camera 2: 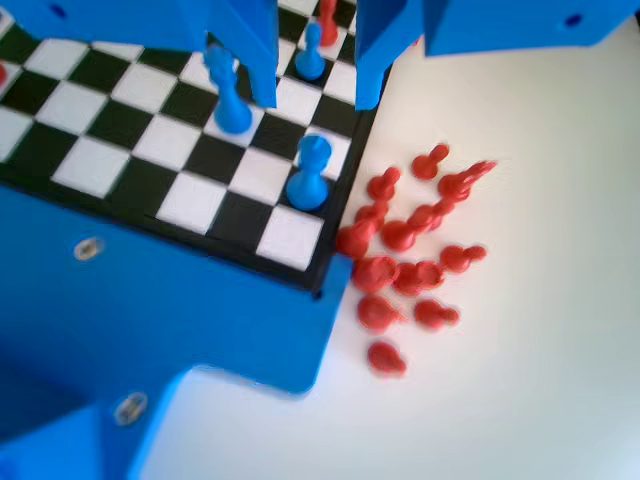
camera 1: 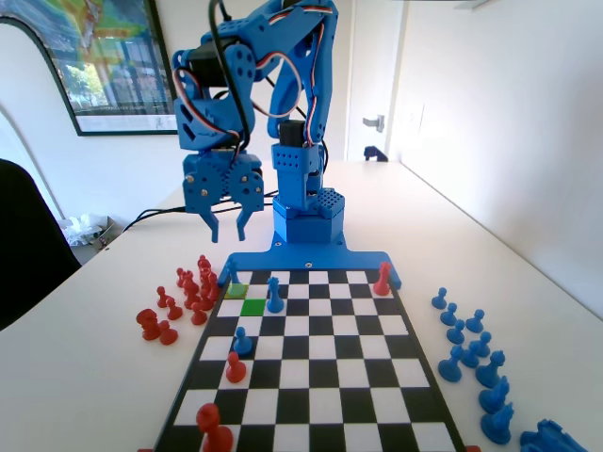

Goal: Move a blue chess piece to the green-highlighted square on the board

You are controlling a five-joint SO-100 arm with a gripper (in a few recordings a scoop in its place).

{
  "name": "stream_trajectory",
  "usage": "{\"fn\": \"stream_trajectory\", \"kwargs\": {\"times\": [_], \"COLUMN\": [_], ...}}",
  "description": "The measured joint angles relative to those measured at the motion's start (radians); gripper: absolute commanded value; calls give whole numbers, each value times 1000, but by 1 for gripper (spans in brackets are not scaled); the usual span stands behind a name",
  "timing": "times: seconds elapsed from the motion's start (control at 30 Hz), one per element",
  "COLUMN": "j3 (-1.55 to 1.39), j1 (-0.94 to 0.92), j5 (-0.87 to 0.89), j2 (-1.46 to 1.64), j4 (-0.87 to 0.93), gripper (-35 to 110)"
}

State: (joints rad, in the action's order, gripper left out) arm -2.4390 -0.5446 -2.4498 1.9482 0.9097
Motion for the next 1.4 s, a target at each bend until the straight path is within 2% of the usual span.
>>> {"fn": "stream_trajectory", "kwargs": {"times": [0.2, 1.4], "j3": [-66, -66], "j1": [-9, -2], "j5": [-25, -35], "j2": [0, -140], "j4": [-89, -235], "gripper": [11, 11]}}
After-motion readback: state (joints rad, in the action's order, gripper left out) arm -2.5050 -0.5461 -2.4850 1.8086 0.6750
